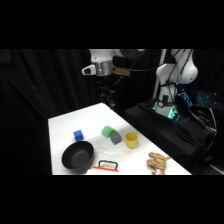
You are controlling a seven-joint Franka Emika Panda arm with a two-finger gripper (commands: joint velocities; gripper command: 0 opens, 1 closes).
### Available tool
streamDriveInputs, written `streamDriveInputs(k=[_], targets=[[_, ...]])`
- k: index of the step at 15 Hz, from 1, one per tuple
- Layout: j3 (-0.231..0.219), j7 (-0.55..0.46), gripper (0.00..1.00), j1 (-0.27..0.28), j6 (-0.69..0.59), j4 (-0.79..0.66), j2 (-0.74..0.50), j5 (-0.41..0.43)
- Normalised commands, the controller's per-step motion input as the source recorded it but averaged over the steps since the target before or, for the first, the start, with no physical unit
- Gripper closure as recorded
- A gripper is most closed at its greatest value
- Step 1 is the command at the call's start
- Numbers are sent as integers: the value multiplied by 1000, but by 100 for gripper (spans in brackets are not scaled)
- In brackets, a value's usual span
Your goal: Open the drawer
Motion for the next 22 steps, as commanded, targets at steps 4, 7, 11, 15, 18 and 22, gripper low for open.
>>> streamDriveInputs(k=[4, 7, 11, 15, 18, 22], targets=[[30, 5, 0, -1, 40, 41, 74, 69], [50, 71, 0, 21, 162, 79, 165, 103], [59, 155, 0, 36, 419, 23, 165, 104], [54, 171, 0, 44, 392, 6, 155, 124], [53, 163, 0, 54, 319, 12, 158, 105], [52, 181, 0, 79, 333, 28, 175, 84]])
